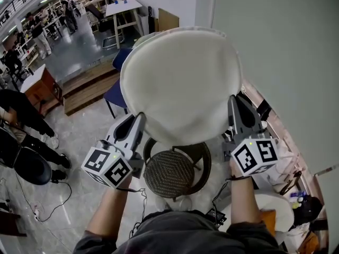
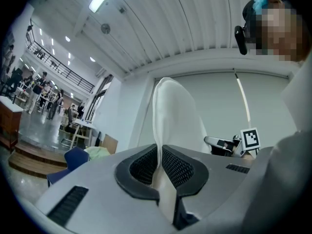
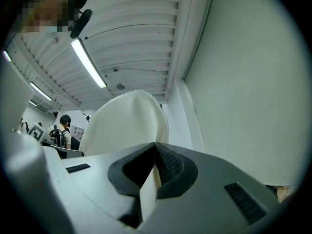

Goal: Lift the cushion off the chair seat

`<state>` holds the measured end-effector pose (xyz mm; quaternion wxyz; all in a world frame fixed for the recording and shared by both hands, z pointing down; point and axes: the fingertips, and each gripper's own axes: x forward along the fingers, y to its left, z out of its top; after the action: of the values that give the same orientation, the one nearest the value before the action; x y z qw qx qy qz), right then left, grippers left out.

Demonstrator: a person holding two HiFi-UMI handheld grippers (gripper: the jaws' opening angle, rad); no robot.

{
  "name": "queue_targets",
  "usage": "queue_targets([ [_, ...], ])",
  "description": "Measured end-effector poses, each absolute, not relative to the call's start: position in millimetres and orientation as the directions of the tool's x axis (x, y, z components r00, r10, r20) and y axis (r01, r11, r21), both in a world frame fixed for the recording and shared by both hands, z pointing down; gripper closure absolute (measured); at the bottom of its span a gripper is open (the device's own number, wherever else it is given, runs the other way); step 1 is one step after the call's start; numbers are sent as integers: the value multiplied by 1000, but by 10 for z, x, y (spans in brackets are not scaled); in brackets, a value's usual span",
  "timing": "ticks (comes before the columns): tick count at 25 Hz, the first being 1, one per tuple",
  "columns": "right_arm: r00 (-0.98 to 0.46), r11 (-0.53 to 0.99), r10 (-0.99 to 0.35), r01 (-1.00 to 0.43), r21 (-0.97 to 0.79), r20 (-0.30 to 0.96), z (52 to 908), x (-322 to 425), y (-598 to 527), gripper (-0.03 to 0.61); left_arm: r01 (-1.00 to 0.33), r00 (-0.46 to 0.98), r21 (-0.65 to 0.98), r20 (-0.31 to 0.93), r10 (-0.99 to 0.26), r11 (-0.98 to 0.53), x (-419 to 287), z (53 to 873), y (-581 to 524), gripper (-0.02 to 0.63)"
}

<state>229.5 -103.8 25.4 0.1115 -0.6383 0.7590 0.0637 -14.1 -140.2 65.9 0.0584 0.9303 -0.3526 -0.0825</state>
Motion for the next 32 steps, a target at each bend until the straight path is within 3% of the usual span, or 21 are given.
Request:
queue_targets([
  [32,-151,169,-960,-984,-60,-234,346,2377,-1036,566,-660,726,183,-96,-681,-729,-76,722,-1364,580],
])
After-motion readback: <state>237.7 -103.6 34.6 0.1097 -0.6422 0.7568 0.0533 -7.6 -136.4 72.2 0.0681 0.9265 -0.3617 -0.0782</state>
